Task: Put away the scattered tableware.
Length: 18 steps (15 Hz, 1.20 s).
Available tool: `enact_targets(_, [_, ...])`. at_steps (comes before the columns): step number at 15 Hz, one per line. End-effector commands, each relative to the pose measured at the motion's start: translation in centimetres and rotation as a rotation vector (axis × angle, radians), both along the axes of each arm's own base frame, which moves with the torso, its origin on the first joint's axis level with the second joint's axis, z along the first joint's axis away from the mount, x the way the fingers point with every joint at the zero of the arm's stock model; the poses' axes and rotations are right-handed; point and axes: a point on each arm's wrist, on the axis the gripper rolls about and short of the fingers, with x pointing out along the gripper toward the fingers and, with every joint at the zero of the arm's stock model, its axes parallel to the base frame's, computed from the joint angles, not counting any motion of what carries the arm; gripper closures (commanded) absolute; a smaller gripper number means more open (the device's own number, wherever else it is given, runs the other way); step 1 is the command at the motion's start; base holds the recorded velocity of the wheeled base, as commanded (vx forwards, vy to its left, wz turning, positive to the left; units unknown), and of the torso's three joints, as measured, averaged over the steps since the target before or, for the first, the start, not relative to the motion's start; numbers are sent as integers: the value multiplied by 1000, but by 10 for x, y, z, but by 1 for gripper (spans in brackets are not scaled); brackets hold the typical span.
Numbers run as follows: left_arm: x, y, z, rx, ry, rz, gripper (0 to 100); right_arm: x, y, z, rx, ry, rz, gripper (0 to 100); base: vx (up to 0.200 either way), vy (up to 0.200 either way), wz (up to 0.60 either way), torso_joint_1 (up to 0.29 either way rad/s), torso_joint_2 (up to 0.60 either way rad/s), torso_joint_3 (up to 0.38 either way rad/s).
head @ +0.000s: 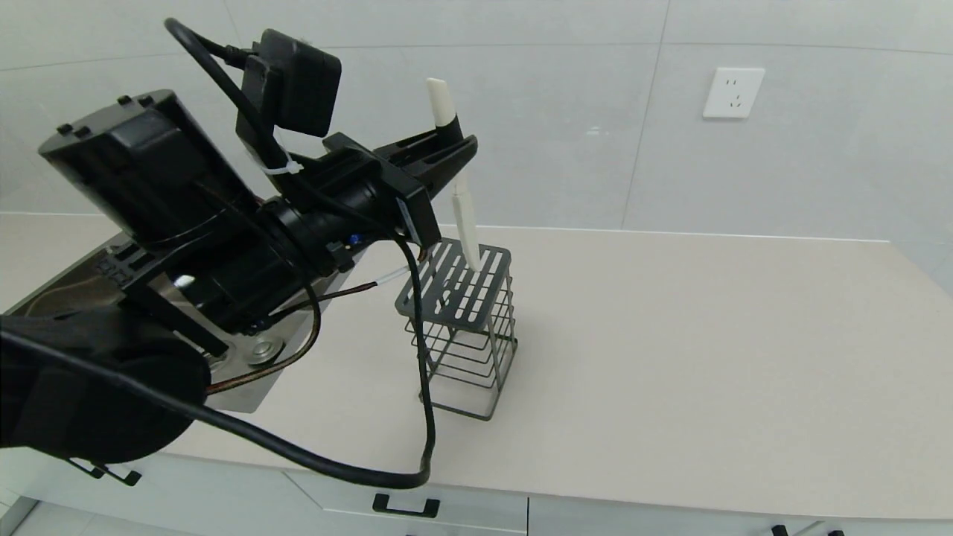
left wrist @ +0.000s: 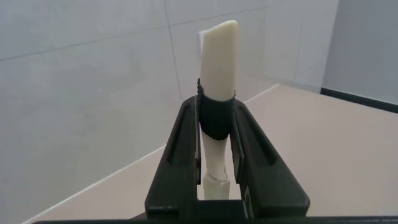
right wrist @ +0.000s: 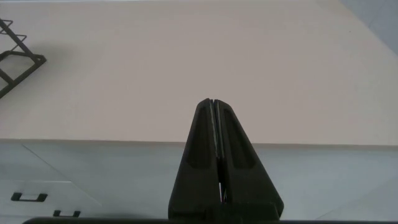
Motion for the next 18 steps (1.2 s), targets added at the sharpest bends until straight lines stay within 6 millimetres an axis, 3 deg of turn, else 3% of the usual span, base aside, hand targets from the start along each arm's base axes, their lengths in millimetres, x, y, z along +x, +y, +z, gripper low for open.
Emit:
enact_targets(1, [16,-7,-8,5,9,7,100,0,0,0,0,2,0,100,0,0,0,0,0,0])
enact_targets(5, [39,-23,-7,5,-24,-31,100,0,0,0,1,0,1,100,0,0,0,0,0,0])
enact_targets(12, [37,-22,-23,15,22,7,100,0,0,0,0,1,1,100,0,0,0,0,0,0])
enact_targets(18, [39,-21,-20,8,10,10,100,0,0,0,1,0,0,100,0,0,0,0,0,0])
